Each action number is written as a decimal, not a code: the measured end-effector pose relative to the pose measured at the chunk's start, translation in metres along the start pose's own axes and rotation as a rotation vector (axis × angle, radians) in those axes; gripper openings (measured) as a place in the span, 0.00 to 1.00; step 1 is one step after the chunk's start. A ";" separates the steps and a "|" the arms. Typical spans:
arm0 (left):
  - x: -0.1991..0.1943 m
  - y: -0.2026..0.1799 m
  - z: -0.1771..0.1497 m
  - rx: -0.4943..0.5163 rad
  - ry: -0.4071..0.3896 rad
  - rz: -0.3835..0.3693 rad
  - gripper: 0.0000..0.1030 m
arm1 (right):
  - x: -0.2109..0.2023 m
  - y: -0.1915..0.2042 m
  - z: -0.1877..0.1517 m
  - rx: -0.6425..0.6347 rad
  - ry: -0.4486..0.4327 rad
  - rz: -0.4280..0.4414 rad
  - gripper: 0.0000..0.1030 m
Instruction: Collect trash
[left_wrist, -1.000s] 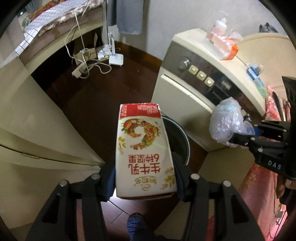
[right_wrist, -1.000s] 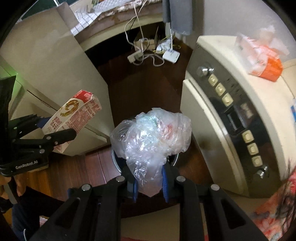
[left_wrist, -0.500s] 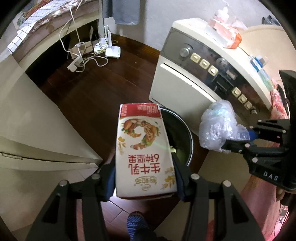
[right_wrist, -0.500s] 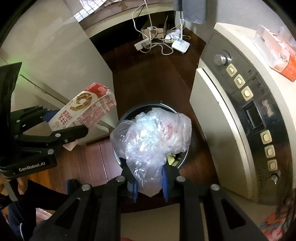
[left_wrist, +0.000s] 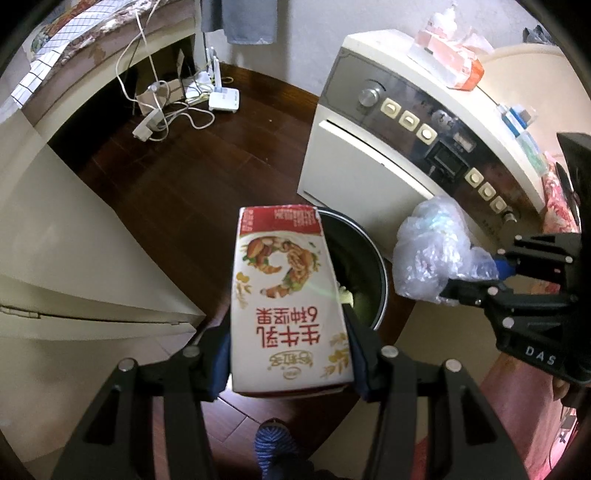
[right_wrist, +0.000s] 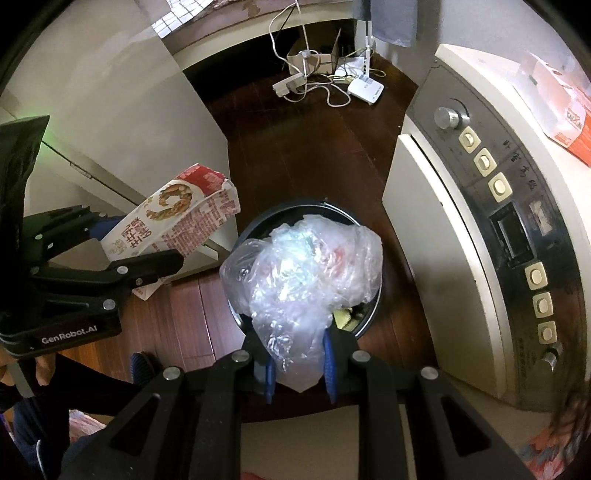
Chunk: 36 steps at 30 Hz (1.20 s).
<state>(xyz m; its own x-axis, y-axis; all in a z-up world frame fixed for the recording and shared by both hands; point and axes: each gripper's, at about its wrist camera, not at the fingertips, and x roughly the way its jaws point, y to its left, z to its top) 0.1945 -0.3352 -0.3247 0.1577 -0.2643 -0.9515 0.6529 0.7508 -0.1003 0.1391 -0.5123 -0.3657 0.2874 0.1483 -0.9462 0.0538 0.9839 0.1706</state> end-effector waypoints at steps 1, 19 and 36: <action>0.001 0.000 0.000 0.001 0.002 -0.001 0.51 | 0.002 0.000 0.000 -0.003 0.005 0.003 0.22; 0.041 0.001 -0.009 0.045 0.083 -0.074 0.61 | 0.055 0.000 -0.002 -0.139 0.121 0.036 0.23; -0.010 0.011 -0.008 -0.056 -0.071 0.070 0.90 | -0.005 -0.042 -0.008 0.080 -0.021 -0.112 1.00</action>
<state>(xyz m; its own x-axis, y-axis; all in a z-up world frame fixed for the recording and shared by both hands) 0.1947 -0.3195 -0.3184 0.2546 -0.2503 -0.9341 0.5962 0.8012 -0.0522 0.1282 -0.5532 -0.3699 0.2951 0.0350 -0.9548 0.1622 0.9830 0.0862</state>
